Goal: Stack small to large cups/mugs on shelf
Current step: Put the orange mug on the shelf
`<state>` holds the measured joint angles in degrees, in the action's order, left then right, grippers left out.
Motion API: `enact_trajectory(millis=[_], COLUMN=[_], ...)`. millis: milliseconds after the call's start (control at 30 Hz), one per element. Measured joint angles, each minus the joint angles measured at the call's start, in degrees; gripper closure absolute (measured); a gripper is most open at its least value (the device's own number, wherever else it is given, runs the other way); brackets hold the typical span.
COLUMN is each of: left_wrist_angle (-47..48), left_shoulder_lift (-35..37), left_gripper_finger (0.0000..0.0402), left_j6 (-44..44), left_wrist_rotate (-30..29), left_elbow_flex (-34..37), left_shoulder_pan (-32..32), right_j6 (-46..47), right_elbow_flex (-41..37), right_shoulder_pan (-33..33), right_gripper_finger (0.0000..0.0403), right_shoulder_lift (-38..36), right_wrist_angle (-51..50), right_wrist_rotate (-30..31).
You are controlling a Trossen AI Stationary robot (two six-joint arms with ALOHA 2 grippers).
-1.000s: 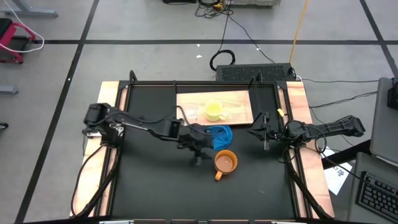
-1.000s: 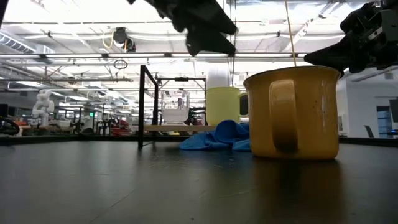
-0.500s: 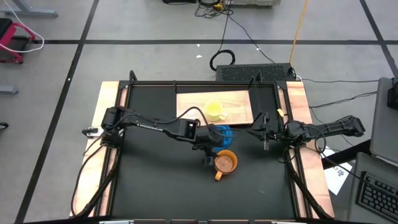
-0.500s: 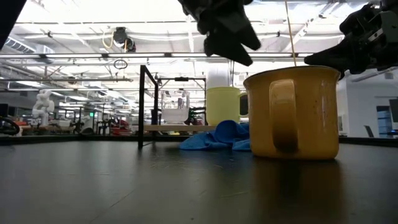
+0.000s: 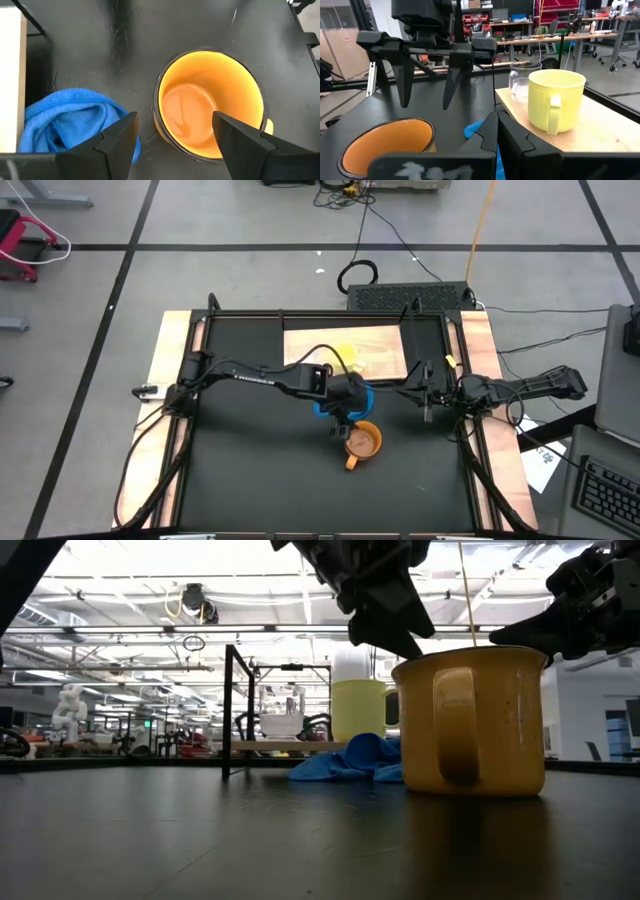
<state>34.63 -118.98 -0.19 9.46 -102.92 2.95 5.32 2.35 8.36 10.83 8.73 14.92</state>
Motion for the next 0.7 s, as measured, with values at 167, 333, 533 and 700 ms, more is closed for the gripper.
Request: enact_trajectory(millis=[167, 333, 533, 700], left_wrist_angle=[-1.1, -0.6, -1.1, -1.5], left_shoulder_lift=[-0.3, -2.7, -4.4, -4.8], left_gripper_finger=[0.0142, 0.0142, 0.0142, 0.0142], left_j6=[0.1, 1.2, 1.2, 1.5], left_wrist_rotate=[0.0, 1.2, 1.4, 1.3], left_elbow_flex=[0.3, 0.5, 0.4, 0.4], left_shoulder_pan=[-0.8, -0.6, -0.7, -0.7], right_j6=[-0.4, -0.4, -0.4, -0.5], right_elbow_flex=[0.0, 0.0, 0.0, 0.0], right_shoulder_pan=[0.0, 0.0, 0.0, 0.0], right_gripper_finger=[0.0403, 0.0403, 0.0403, 0.0403], right_shoulder_lift=[0.1, 0.1, 0.1, 0.1], right_wrist_angle=[0.0, 0.0, -0.2, -0.2], right_wrist_rotate=[0.0, 0.0, 0.0, 0.0])
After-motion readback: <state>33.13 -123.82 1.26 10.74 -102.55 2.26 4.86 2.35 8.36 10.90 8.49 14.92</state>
